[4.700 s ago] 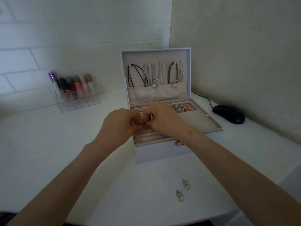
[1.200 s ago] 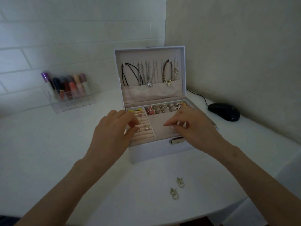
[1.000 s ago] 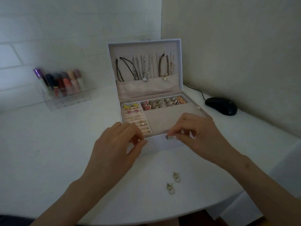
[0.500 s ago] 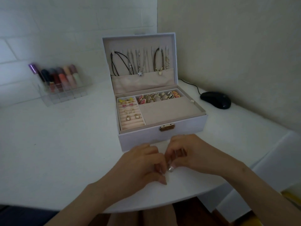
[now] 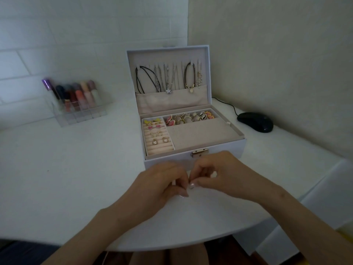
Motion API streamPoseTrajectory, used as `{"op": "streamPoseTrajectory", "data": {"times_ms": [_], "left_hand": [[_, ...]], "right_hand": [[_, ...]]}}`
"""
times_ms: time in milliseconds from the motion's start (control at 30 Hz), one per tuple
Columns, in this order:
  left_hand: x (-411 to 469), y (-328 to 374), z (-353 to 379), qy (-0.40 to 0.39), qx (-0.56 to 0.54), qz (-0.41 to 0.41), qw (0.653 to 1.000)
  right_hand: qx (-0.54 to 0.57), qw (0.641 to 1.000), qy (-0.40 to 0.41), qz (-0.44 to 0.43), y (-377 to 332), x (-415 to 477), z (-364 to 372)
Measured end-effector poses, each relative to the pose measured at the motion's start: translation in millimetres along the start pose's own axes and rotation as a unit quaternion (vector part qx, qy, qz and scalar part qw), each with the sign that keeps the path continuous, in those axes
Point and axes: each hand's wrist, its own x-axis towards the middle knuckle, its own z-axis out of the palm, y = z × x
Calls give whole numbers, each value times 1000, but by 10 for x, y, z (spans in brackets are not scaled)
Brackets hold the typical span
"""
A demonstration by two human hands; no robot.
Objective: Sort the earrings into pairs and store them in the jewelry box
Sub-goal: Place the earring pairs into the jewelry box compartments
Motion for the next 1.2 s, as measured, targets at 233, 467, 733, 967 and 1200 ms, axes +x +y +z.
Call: {"op": "streamPoseTrajectory", "data": {"times_ms": [233, 467, 733, 967, 1200], "left_hand": [[58, -37, -238, 93, -9, -18, 995], [141, -162, -549, 168, -35, -117, 978], [178, -285, -624, 145, 6, -157, 977], [299, -315, -628, 104, -4, -197, 975], [378, -314, -612, 80, 29, -196, 977]], "right_hand": [[70, 994, 84, -19, -110, 195, -53], [115, 980, 164, 4, -119, 473, -91], [89, 987, 134, 14, -116, 702, -41], [63, 993, 100, 31, -119, 815, -7], [4, 996, 88, 32, -133, 884, 27]]}}
